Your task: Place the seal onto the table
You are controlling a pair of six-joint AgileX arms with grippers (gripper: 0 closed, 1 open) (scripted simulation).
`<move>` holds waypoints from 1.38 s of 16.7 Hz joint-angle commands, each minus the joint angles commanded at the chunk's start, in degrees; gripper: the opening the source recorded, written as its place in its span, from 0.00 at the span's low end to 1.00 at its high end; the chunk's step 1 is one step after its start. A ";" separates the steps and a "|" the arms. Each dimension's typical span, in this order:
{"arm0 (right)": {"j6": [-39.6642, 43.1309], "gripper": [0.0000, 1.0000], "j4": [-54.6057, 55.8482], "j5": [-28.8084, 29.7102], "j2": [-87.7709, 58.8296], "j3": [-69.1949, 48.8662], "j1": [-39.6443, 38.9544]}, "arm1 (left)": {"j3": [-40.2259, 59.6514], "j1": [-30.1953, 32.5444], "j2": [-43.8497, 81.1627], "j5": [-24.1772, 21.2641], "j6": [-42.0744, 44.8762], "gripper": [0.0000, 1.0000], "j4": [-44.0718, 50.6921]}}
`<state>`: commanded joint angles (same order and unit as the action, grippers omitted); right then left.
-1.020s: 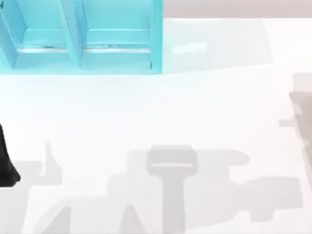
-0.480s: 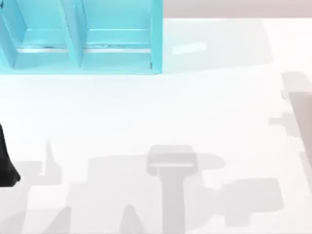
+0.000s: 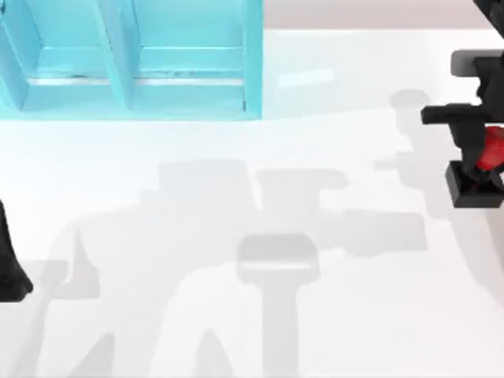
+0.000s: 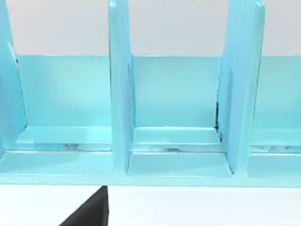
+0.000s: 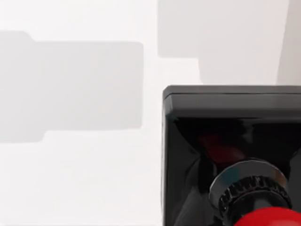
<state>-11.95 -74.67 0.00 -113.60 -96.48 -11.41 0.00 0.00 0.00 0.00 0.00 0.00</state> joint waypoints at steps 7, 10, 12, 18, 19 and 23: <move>-4.52 0.00 4.93 0.26 -6.65 -3.59 -3.71 | 0.00 0.00 0.00 0.00 0.00 1.00 0.00; -4.49 0.00 5.83 0.12 -6.87 -2.54 -3.60 | 0.00 0.00 0.00 0.00 0.00 1.00 0.00; -4.49 0.00 8.81 0.19 -7.40 -0.45 -3.72 | 0.00 0.00 0.00 0.00 0.00 1.00 0.00; -4.66 0.00 14.20 0.27 -8.67 3.66 -3.81 | 0.00 0.00 0.00 0.00 0.00 1.00 0.00; -4.66 0.00 14.20 0.27 -8.67 3.66 -3.81 | 0.00 0.00 0.00 0.00 0.00 1.00 0.00; -4.66 0.30 14.20 0.27 -8.67 3.66 -3.81 | 0.00 0.00 0.00 0.00 0.00 1.00 0.00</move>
<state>-16.61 -60.47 0.27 -122.27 -92.81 -15.22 0.00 0.00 0.00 0.00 0.00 0.00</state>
